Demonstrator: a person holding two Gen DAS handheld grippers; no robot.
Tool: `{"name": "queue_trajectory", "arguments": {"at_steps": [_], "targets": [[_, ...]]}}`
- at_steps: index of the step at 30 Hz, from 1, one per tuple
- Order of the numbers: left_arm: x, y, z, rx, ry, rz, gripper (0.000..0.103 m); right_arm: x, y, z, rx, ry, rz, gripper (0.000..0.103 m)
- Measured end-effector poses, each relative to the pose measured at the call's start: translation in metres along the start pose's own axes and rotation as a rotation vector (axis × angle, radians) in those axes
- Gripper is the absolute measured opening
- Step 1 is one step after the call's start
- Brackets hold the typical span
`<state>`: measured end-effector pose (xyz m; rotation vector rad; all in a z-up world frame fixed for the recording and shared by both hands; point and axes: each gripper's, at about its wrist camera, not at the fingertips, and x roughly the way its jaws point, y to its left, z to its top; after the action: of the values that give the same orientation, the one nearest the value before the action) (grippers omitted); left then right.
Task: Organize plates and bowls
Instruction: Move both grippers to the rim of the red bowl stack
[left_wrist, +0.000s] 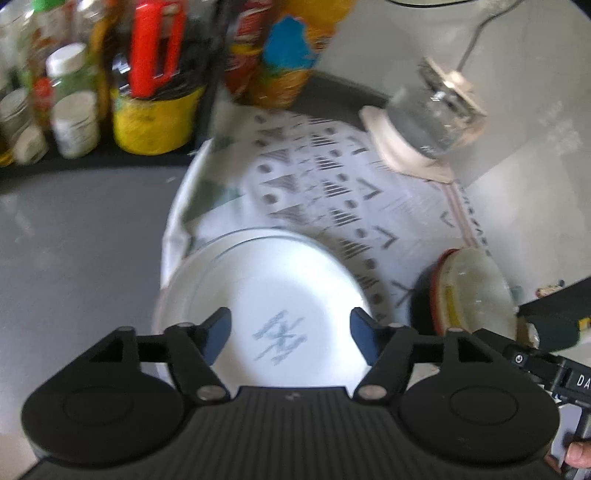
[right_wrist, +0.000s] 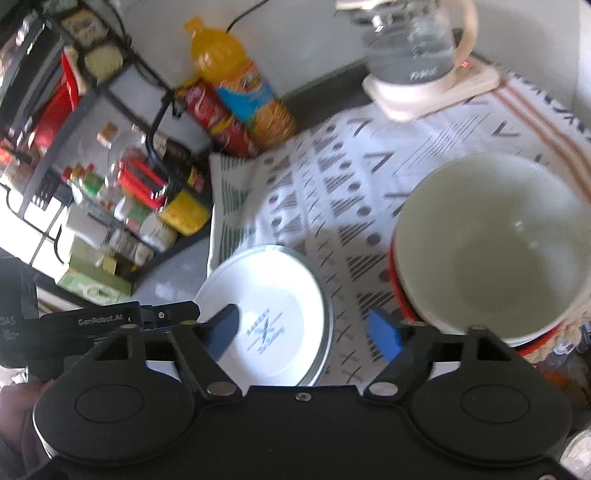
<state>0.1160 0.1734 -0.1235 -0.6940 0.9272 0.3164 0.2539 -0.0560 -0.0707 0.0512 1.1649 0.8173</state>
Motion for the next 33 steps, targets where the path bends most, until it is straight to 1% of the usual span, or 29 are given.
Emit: {"name": "queue_trajectory", "arguments": {"at_steps": [1, 3, 7, 11, 20, 25, 28, 33], "targets": [[0.0, -0.006, 0.002, 0.003, 0.001, -0.03, 0.075, -0.004, -0.003, 0.001, 0.005, -0.015, -0.007, 0.092], [0.002, -0.018, 0.005, 0.025, -0.002, -0.05, 0.078, -0.014, -0.01, 0.003, 0.024, -0.046, -0.024, 0.097], [0.007, -0.041, 0.01, 0.072, 0.0, -0.085, 0.081, -0.028, -0.026, 0.004, 0.059, -0.088, -0.055, 0.103], [0.015, -0.062, 0.012, 0.106, 0.016, -0.127, 0.081, -0.039, -0.043, 0.001, 0.101, -0.111, -0.091, 0.103], [0.042, -0.101, 0.013, 0.158, 0.05, -0.152, 0.081, -0.055, -0.08, -0.005, 0.185, -0.143, -0.151, 0.103], [0.062, -0.114, 0.014, 0.139, 0.082, -0.163, 0.081, -0.053, -0.101, -0.007, 0.238, -0.148, -0.181, 0.103], [0.074, -0.121, 0.014, 0.136, 0.095, -0.152, 0.081, -0.048, -0.113, -0.007, 0.264, -0.139, -0.192, 0.103], [0.094, -0.132, 0.014, 0.133, 0.124, -0.162, 0.078, -0.04, -0.131, -0.007, 0.303, -0.119, -0.2, 0.102]]}}
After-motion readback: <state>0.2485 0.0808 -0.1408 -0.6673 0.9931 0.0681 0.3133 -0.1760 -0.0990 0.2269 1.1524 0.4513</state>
